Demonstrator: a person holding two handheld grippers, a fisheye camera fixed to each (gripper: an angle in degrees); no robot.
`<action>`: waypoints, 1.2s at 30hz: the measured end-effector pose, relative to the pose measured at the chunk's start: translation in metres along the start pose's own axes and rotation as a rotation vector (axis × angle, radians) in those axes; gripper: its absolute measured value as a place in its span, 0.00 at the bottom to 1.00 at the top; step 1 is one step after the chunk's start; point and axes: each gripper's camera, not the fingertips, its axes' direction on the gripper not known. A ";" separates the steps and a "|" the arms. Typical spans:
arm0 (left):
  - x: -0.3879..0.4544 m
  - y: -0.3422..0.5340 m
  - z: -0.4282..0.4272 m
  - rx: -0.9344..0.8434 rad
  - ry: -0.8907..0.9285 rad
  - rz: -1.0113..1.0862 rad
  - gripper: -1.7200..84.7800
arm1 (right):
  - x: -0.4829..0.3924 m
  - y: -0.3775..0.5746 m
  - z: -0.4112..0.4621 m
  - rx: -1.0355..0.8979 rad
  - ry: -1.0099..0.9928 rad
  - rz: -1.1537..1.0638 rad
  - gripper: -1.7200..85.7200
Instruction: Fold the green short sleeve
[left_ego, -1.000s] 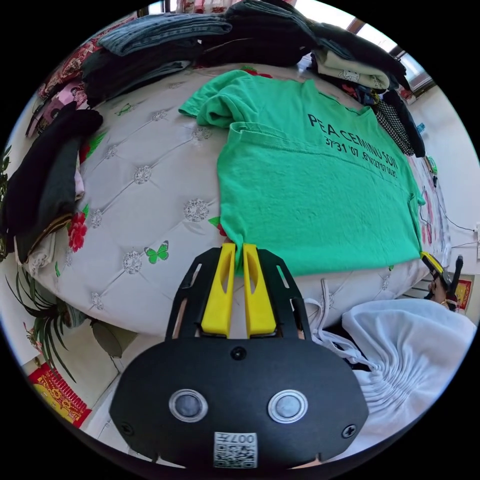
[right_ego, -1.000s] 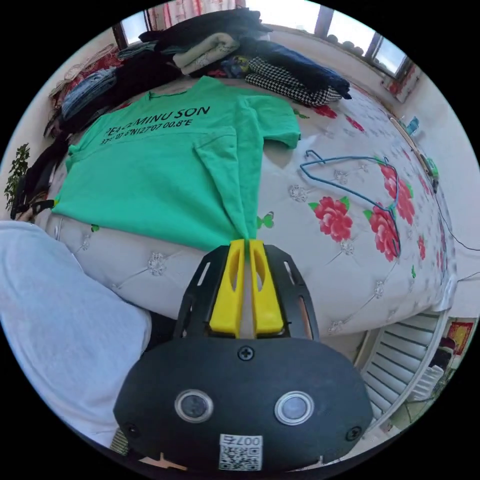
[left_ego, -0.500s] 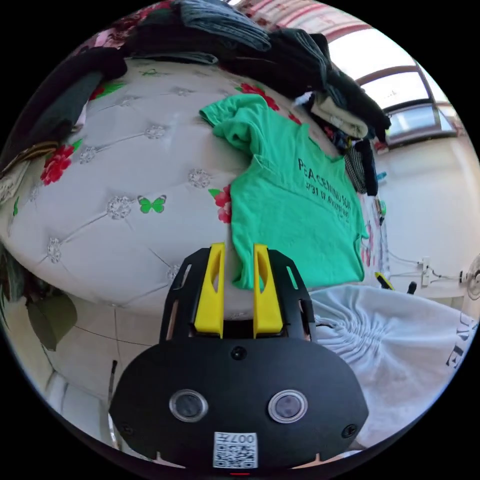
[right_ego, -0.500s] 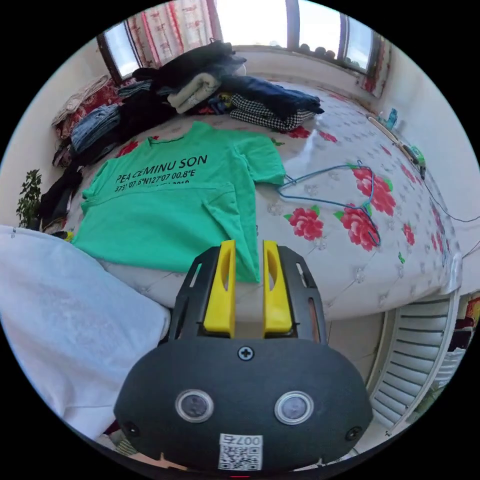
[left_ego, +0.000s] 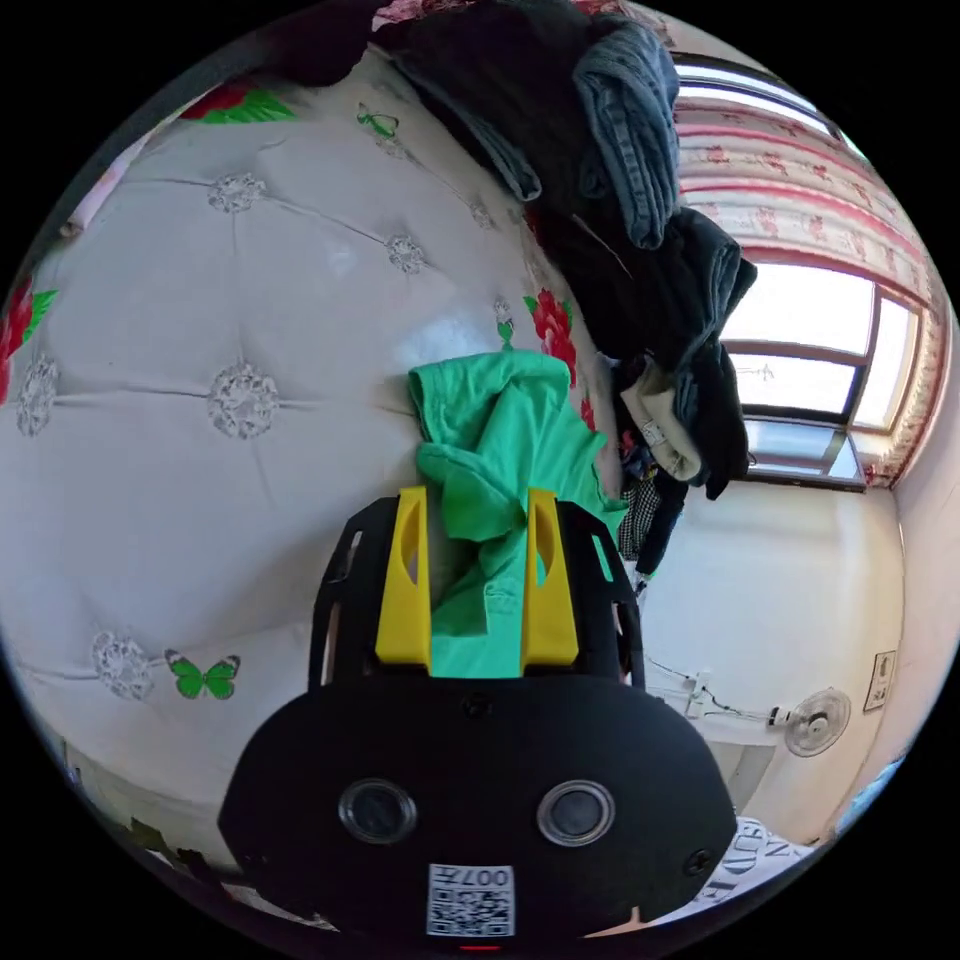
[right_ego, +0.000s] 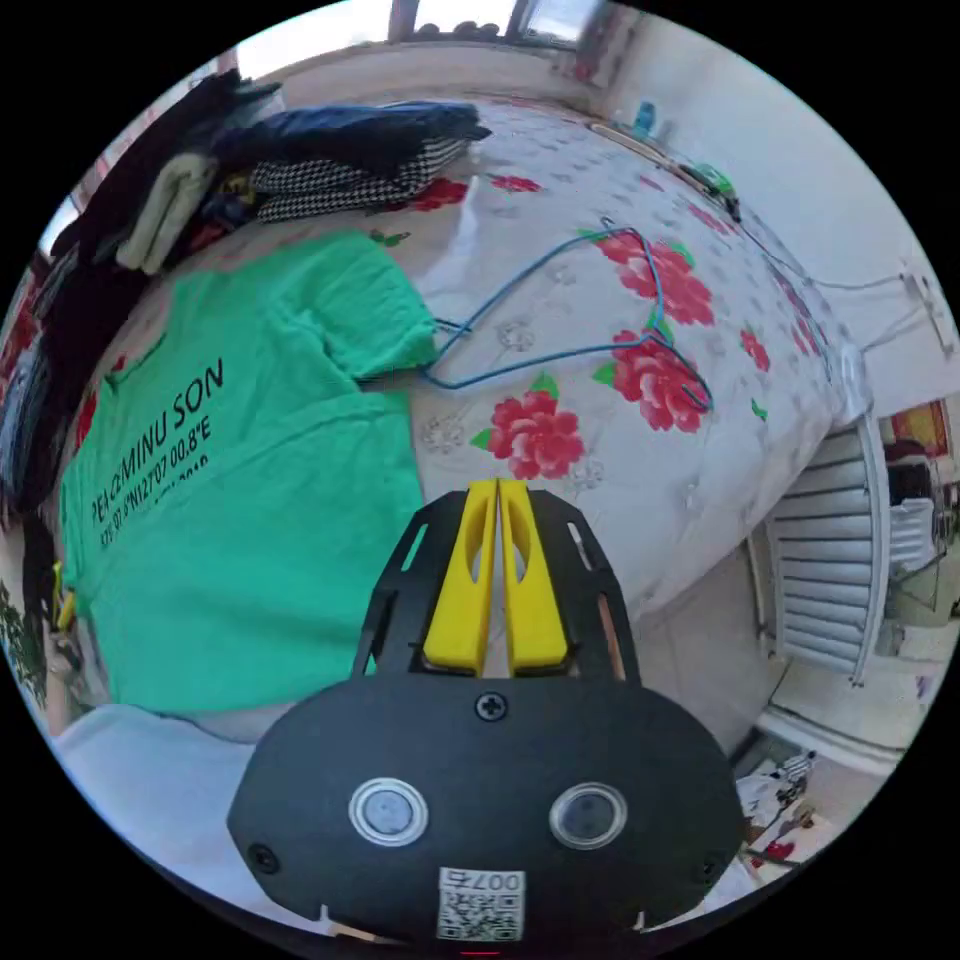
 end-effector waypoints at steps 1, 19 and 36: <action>-0.006 -0.003 -0.001 0.003 0.012 -0.029 0.15 | 0.020 0.003 -0.009 0.026 -0.062 0.073 0.02; 0.154 0.125 0.054 0.162 -0.116 0.906 0.10 | -0.054 0.015 -0.092 0.118 -0.541 -0.210 0.02; 0.132 0.235 0.275 -0.214 -0.390 1.073 0.14 | 0.032 -0.046 -0.091 0.168 -0.630 0.050 0.06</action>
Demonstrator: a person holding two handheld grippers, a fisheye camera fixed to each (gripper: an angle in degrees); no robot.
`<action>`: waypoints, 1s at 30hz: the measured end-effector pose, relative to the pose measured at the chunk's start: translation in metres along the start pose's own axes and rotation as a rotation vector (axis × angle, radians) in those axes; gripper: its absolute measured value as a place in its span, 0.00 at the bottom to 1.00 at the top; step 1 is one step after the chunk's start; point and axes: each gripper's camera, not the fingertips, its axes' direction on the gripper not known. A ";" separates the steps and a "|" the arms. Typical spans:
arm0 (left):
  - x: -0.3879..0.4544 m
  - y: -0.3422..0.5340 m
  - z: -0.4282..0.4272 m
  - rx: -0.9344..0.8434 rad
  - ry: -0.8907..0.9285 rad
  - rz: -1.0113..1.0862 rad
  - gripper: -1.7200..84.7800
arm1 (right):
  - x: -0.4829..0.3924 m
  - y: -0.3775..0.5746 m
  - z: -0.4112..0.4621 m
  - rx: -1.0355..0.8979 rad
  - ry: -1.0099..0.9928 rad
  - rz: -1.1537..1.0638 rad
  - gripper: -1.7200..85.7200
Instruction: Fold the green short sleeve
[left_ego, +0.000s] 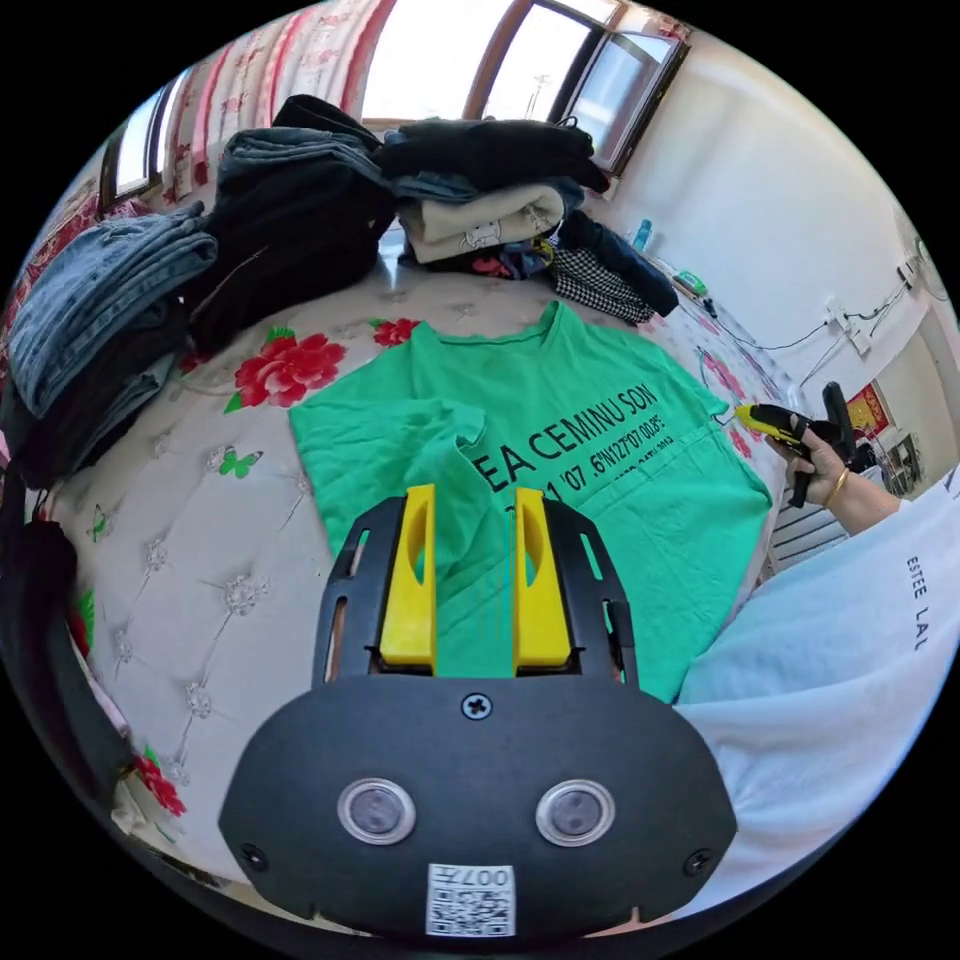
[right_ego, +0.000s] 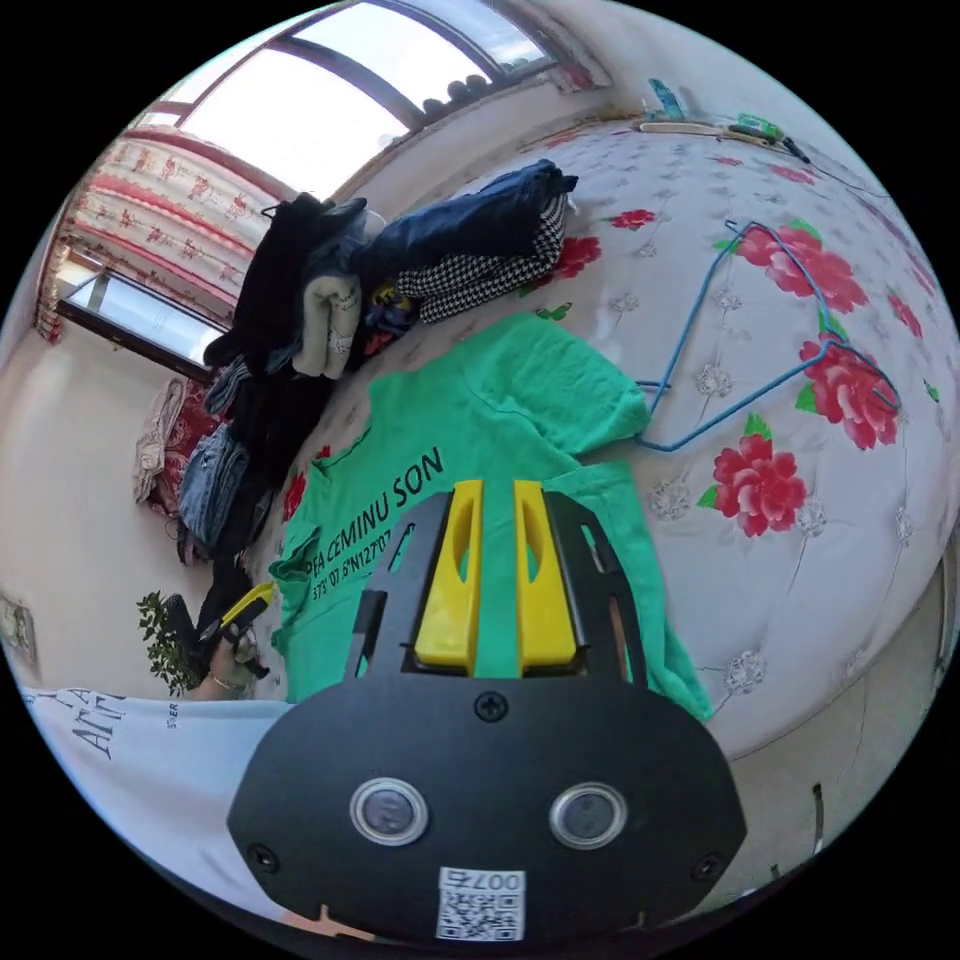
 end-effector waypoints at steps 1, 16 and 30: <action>0.000 -0.003 0.017 -0.044 0.011 -0.007 0.13 | 0.012 -0.007 -0.003 0.026 -0.008 0.048 0.06; 0.018 0.023 0.026 0.080 0.042 -0.200 0.13 | 0.089 -0.065 0.021 0.148 -0.060 0.415 0.03; 0.019 -0.009 0.136 -0.147 0.030 -0.177 0.13 | 0.017 -0.057 -0.003 0.232 -0.089 -0.003 0.02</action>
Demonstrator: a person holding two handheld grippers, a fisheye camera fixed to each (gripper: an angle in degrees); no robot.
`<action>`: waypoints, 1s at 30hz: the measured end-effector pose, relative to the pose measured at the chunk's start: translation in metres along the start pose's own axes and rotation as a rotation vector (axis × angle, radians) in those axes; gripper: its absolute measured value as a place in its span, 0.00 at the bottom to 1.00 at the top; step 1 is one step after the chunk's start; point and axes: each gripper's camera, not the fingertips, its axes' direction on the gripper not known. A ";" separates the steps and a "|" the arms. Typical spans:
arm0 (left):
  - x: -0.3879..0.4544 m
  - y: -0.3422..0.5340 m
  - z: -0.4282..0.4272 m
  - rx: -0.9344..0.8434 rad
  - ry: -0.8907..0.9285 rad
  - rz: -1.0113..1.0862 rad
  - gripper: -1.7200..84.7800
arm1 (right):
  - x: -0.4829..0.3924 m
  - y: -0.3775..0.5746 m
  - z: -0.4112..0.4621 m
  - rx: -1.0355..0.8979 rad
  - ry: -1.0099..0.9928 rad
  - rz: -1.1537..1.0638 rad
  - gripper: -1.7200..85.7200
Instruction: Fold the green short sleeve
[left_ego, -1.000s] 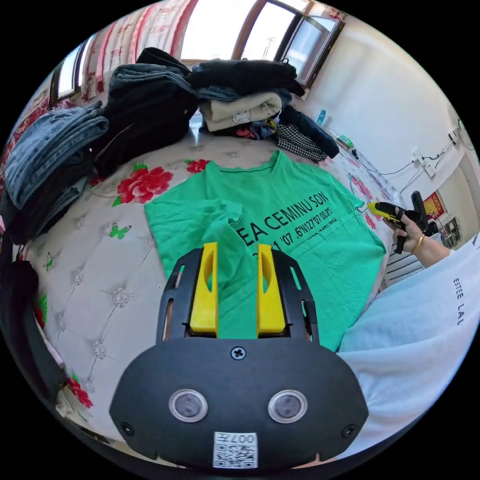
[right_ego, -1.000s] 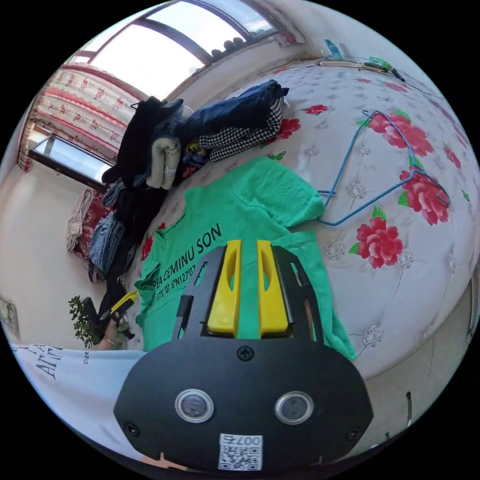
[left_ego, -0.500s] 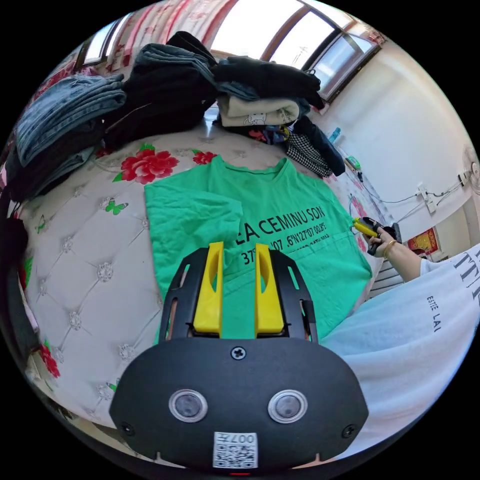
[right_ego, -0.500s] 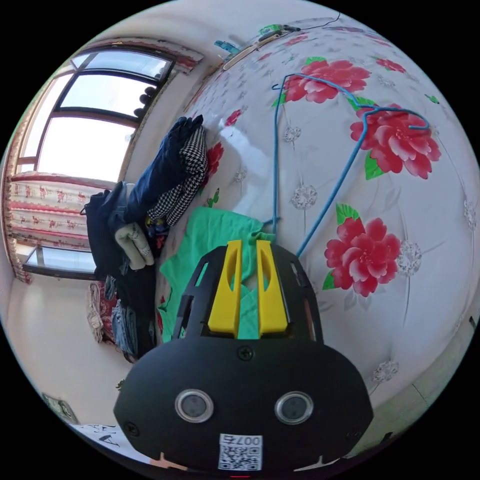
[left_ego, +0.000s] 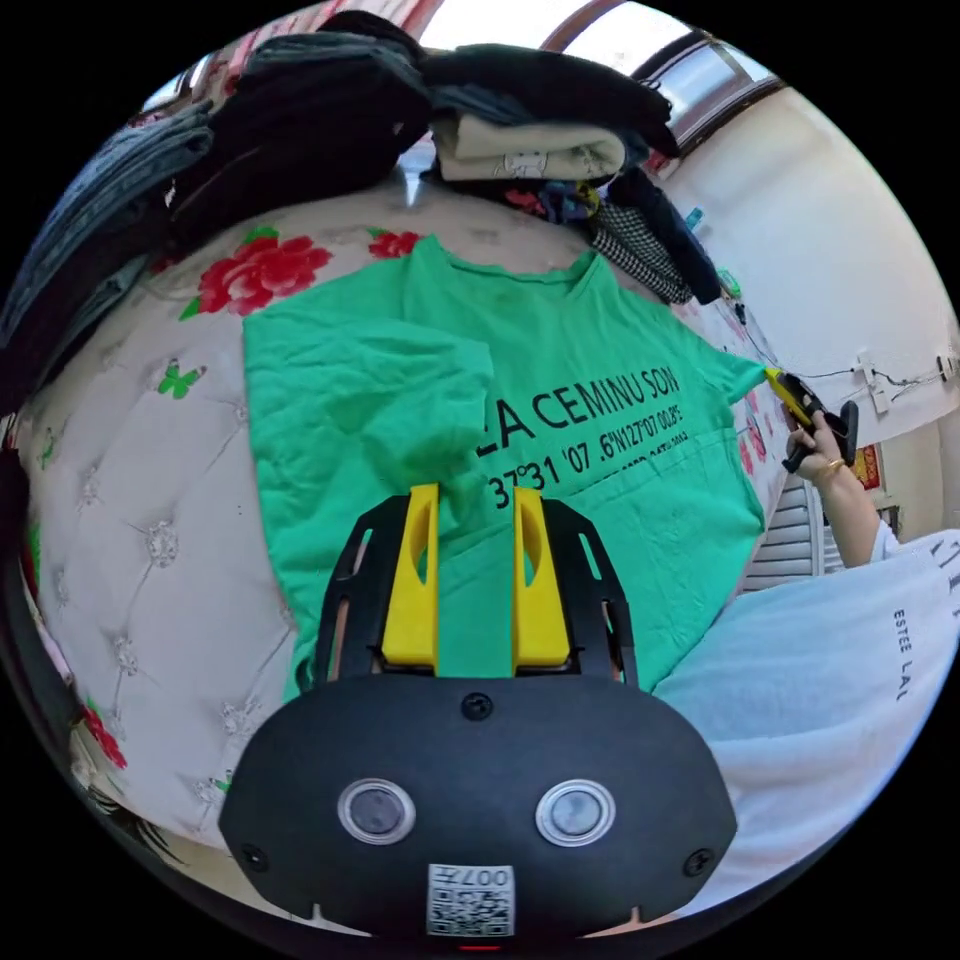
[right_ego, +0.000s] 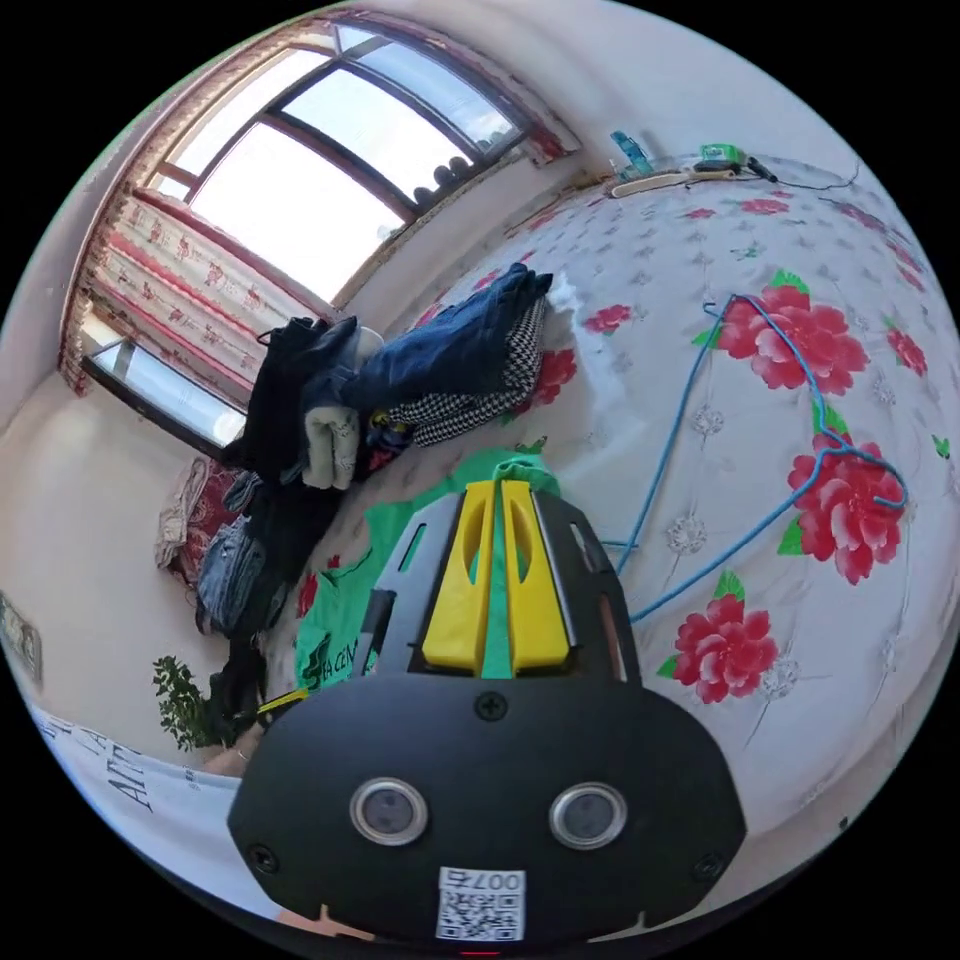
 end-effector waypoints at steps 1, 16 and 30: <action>0.001 -0.001 -0.002 0.028 -0.022 0.000 0.13 | -0.024 -0.001 0.003 -0.006 -0.018 -0.095 0.02; -0.007 0.048 -0.066 0.164 -0.007 -0.055 0.12 | -0.215 0.181 0.145 -0.578 -0.075 -0.947 0.07; -0.004 -0.040 -0.025 0.081 0.031 -0.036 0.12 | -0.212 0.115 0.254 -0.537 -0.119 -0.525 0.10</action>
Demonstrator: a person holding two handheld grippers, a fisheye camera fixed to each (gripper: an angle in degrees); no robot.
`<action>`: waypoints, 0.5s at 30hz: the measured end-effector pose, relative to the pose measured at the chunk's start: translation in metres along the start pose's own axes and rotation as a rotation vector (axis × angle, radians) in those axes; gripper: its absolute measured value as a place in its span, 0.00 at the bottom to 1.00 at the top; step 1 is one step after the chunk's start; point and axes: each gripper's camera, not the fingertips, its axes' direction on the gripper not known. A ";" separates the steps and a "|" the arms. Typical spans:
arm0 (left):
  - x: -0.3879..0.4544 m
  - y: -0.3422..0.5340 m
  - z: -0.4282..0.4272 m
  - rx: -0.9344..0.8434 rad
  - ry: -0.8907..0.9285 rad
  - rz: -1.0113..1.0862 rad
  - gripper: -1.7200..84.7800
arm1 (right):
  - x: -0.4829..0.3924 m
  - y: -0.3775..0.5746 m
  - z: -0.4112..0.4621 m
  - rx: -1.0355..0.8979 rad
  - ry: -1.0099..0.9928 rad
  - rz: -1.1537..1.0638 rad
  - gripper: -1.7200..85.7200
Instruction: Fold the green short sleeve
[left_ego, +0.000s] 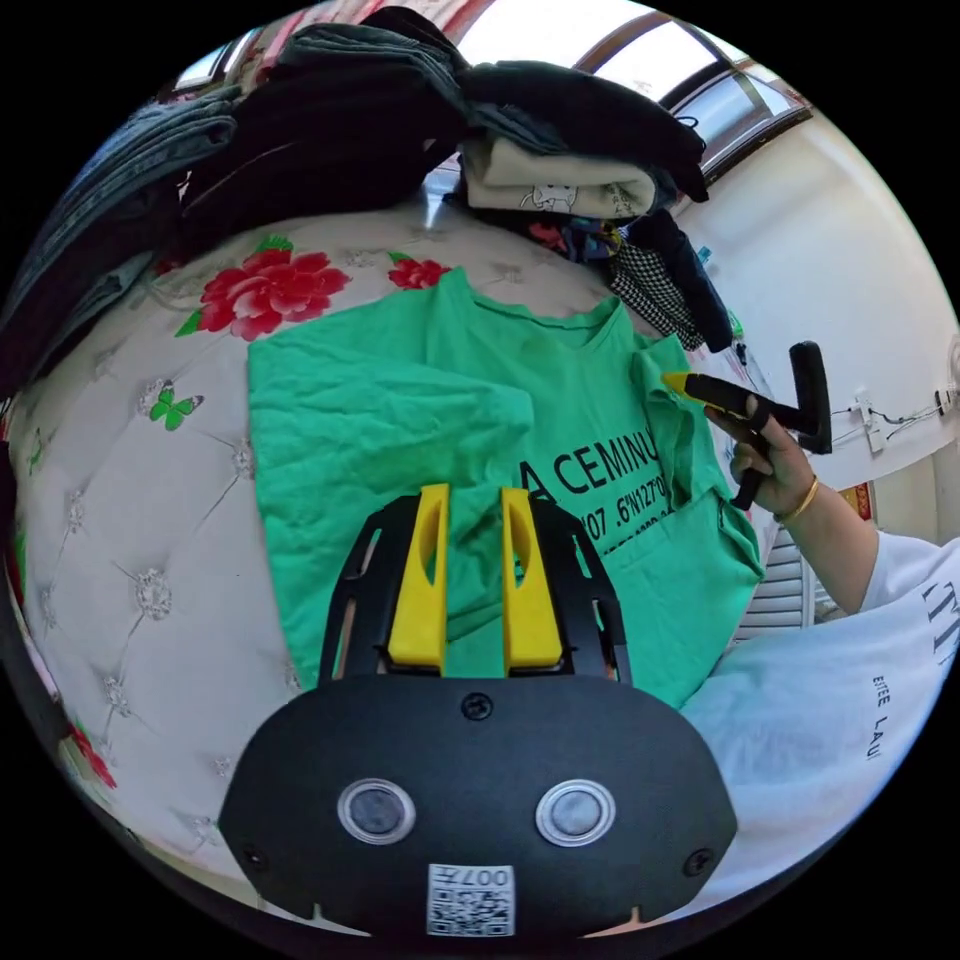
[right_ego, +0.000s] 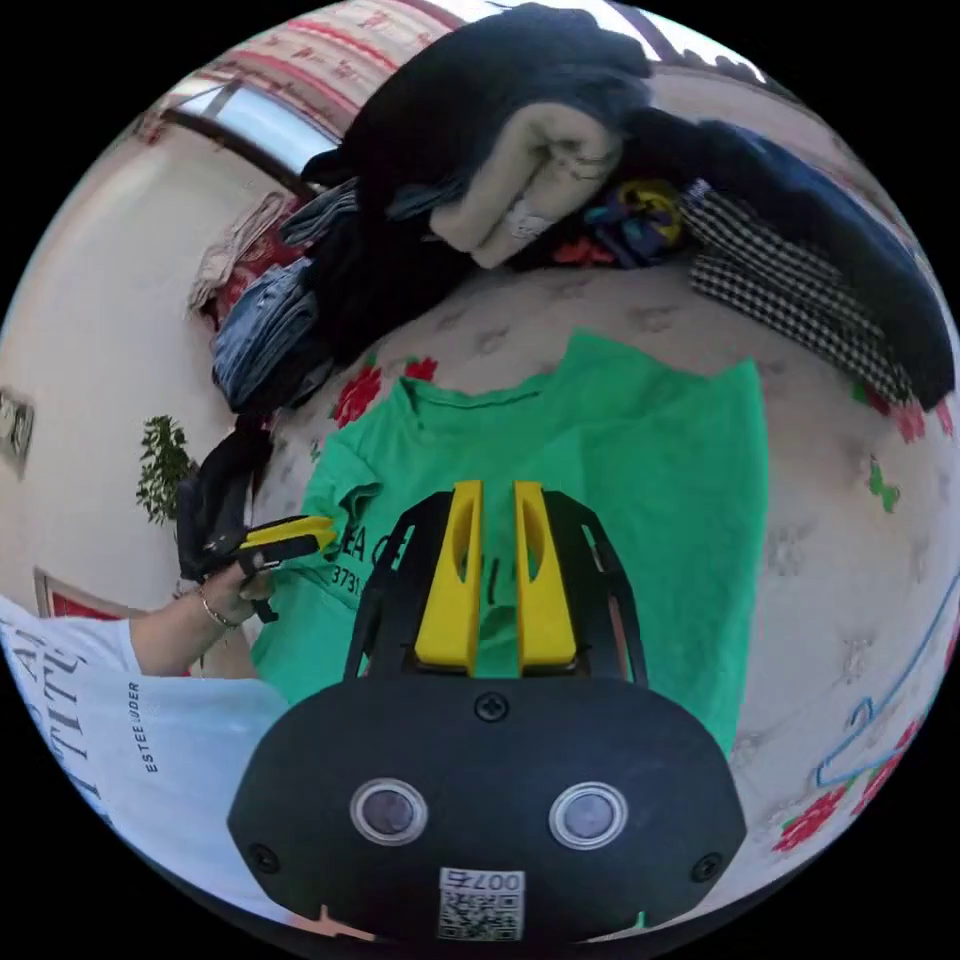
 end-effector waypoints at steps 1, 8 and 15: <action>0.004 -0.001 -0.001 -0.004 -0.015 0.015 0.12 | -0.023 -0.006 0.008 0.001 0.015 -0.089 0.10; 0.015 0.016 -0.057 0.069 0.010 0.013 0.13 | -0.038 -0.018 0.029 -0.110 0.071 -0.170 0.10; -0.020 0.130 -0.159 0.119 -0.081 -0.207 0.13 | 0.019 0.078 -0.100 0.007 0.112 -0.011 0.12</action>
